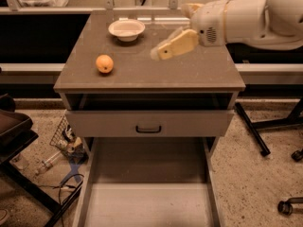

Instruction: Place orange into middle drawer

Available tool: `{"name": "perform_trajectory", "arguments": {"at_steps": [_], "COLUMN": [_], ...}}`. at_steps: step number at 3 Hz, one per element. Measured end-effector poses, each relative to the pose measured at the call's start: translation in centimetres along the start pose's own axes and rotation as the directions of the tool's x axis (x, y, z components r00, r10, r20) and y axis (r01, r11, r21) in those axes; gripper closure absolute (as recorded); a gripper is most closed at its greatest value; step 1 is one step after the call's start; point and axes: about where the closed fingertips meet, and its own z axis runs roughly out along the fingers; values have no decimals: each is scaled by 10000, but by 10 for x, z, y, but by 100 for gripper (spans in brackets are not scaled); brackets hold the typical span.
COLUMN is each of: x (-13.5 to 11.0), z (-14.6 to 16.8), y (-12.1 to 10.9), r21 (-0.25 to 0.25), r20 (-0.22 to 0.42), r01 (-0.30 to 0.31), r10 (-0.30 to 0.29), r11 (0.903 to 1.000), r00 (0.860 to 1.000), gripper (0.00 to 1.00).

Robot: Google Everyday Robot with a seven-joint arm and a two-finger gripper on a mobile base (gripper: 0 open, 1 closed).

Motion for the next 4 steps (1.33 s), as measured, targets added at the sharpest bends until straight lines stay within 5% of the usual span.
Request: {"name": "perform_trajectory", "arguments": {"at_steps": [1, 2, 4], "x": [-22, -18, 20], "z": [17, 26, 133], "y": [-5, -1, 4], "r21": [342, 255, -261], "r20": [738, 659, 91], "r01": [-12, -41, -189], "r10": [-13, 24, 191], "r11": [9994, 9997, 9995], "r00": [9973, 9978, 9998], "gripper": [0, 0, 0]}}
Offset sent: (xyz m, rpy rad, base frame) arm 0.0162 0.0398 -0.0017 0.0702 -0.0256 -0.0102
